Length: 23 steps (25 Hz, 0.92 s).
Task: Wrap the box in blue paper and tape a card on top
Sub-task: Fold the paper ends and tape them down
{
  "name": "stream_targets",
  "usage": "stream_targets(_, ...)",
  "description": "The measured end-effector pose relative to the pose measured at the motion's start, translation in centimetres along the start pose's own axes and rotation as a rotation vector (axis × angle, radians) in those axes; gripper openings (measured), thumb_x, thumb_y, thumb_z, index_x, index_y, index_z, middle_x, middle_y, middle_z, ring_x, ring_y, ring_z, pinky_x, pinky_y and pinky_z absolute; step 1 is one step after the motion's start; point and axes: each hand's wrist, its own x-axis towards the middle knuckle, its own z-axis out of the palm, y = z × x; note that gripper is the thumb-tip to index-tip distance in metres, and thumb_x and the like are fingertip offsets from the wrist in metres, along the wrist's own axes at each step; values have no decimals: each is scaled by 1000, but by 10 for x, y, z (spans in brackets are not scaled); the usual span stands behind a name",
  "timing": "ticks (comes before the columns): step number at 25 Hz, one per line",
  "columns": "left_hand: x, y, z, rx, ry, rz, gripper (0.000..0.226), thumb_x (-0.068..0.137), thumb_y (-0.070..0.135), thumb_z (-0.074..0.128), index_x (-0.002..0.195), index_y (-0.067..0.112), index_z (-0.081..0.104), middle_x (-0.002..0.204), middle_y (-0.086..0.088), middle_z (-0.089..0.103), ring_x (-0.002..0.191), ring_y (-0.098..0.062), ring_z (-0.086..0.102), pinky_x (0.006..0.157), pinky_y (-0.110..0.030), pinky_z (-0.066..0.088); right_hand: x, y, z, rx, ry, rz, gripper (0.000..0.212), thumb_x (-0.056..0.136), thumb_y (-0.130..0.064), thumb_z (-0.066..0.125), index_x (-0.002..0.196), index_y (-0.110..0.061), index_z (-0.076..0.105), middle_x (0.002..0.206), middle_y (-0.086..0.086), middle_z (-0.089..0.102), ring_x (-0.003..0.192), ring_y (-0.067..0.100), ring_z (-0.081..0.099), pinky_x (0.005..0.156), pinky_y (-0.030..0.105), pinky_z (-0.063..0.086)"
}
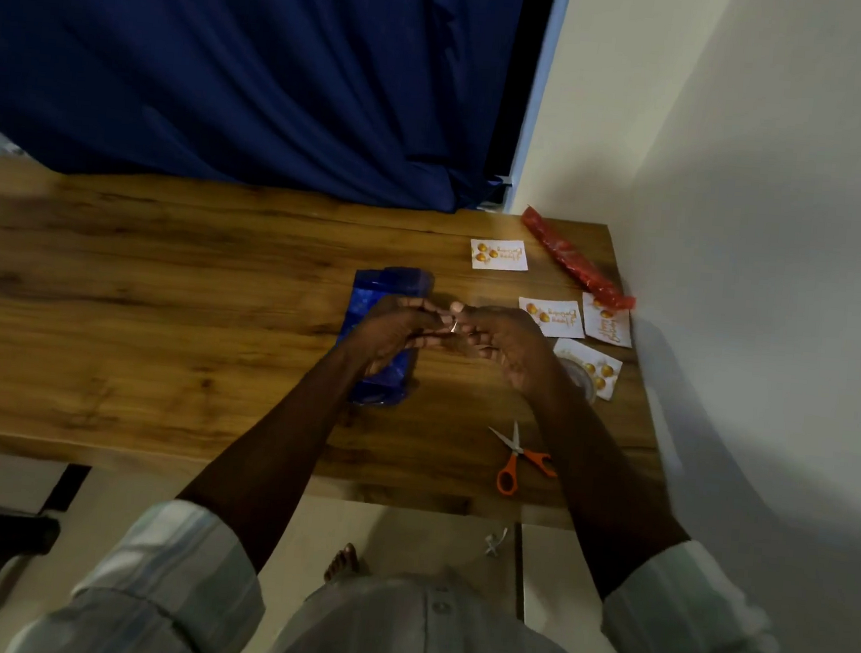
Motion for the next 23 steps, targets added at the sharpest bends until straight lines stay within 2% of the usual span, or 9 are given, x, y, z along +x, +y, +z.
stream_targets(3, 3, 6, -22, 14, 25, 12, 21, 82, 5, 71, 100, -4, 67, 101, -12, 72, 102, -24, 67, 93, -35, 54, 10, -6, 21, 9, -25, -14, 21, 75, -18, 79, 87, -2, 71, 75, 7, 66, 63, 12, 56, 55, 22, 40)
stream_targets(6, 8, 11, -43, 39, 42, 23, 11, 84, 2, 69, 94, 0, 69, 98, -11, 72, 99, -24, 67, 91, -35, 55, 17, -13, 39, -63, -24, -15, 12, 80, -13, 73, 88, -5, 71, 72, 6, 66, 63, 13, 55, 55, 22, 40)
stream_targets(9, 12, 19, -61, 37, 53, -3, 24, 82, -1, 68, 104, -10, 65, 108, -22, 69, 102, -30, 66, 87, -34, 57, 19, -20, 57, -114, 11, -20, 6, 84, -13, 68, 87, -8, 70, 69, 4, 63, 61, 13, 52, 57, 24, 40)
stream_targets(12, 16, 22, -76, 22, 47, -12, 34, 81, -1, 70, 111, -15, 62, 112, -25, 67, 105, -33, 66, 88, -34, 56, 22, -23, 74, -150, 55, -72, 11, 86, -13, 67, 91, -4, 69, 70, 3, 62, 59, 9, 53, 54, 18, 42)
stream_targets(14, 19, 21, -86, 13, 47, -7, 33, 81, 0, 70, 110, -14, 63, 112, -25, 67, 107, -33, 66, 92, -36, 55, 23, -24, 86, -174, 102, -106, 11, 86, -13, 67, 90, -3, 69, 70, 3, 63, 59, 8, 55, 55, 17, 44)
stream_targets(19, 21, 21, -102, 14, 40, -28, 28, 81, 6, 73, 105, -6, 69, 109, -17, 71, 108, -27, 66, 95, -39, 53, 28, -23, 111, -216, 316, -201, 11, 81, -12, 69, 79, -2, 72, 74, 15, 70, 64, 20, 63, 62, 31, 48)
stream_targets(23, 20, 27, -109, -74, 37, -10, 25, 85, 9, 69, 107, -5, 69, 110, -16, 71, 104, -26, 68, 86, -37, 57, 22, -30, 132, -326, 411, -276, 10, 84, -15, 66, 79, -10, 72, 70, 1, 68, 62, 9, 60, 57, 22, 45)
